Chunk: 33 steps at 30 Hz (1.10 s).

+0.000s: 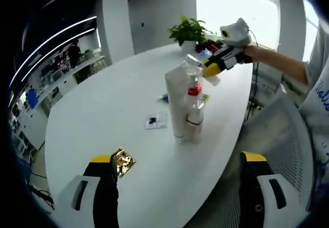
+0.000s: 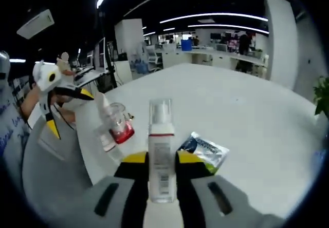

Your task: Arrange the skincare products in the storage area until every visible bottle or jar stands upright without overlapping.

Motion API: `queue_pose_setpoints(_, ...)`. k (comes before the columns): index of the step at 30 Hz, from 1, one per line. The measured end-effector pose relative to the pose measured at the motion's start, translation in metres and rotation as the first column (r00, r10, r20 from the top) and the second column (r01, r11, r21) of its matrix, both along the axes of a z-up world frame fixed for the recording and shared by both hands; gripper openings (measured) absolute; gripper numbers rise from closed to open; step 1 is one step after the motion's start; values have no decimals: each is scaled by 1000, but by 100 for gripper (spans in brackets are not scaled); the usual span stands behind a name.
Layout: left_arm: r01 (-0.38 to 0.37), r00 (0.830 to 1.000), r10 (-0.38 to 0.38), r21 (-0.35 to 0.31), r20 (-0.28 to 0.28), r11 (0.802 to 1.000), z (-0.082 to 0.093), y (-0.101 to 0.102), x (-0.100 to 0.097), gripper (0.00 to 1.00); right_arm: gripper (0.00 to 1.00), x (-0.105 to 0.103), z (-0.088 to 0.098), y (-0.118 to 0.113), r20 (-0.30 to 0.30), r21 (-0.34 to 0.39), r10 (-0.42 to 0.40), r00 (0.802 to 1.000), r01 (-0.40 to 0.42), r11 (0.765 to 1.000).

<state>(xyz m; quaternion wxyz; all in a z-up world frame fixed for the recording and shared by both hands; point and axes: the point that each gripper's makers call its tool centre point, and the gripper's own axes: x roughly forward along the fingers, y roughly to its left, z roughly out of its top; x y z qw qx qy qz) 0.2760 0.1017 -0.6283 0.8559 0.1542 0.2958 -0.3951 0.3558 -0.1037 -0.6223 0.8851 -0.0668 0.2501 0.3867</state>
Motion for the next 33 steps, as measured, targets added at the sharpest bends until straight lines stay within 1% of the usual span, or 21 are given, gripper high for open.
queue_pose_setpoints(6, 26, 1000, -26, 5, -3, 1000, -1, -7, -5, 95, 19, -16, 6, -2, 13, 33, -14, 1000, 14, 999)
queue_pose_setpoints(9, 30, 1000, -30, 5, -1, 1000, -1, -10, -5, 94, 19, -24, 11, -2, 20, 67, -23, 1000, 22, 998)
queue_pose_setpoints(12, 35, 999, -35, 3, -1, 999, 0, -12, -6, 93, 19, -30, 12, 0, 25, 77, -24, 999, 22, 997)
queue_pose_setpoints(16, 34, 999, -34, -5, 6, 999, 2, -14, -5, 93, 19, -38, 13, 4, 27, 108, -27, 999, 24, 994)
queue_pose_setpoints(22, 22, 1000, -22, -27, 4, 999, 4, -18, -5, 89, 19, -49, 11, 11, 19, 146, -29, 999, 26, 989)
queue_pose_setpoints(25, 25, 1000, -25, -33, -1, 999, 4, -20, -6, 84, 19, -53, 9, 14, 11, 158, -26, 1000, 24, 987)
queue_pose_setpoints(28, 25, 1000, -26, -57, -5, 998, 7, -25, -6, 82, 19, -58, 8, 17, 5, 171, -25, 1000, 24, 985)
queue_pose_setpoints(31, 22, 1000, -23, -95, -9, 995, 11, -29, -6, 76, 19, -64, 8, 23, 0, 185, -24, 1000, 24, 983)
queue_pose_setpoints(32, 14, 1000, -16, -108, -12, 994, 12, -30, -5, 75, 19, -66, 9, 25, -2, 188, -25, 1000, 24, 982)
queue_pose_setpoints(33, -12, 1000, 9, -129, -19, 992, 14, -30, -3, 73, 19, -67, 9, 26, -3, 195, -28, 1000, 28, 980)
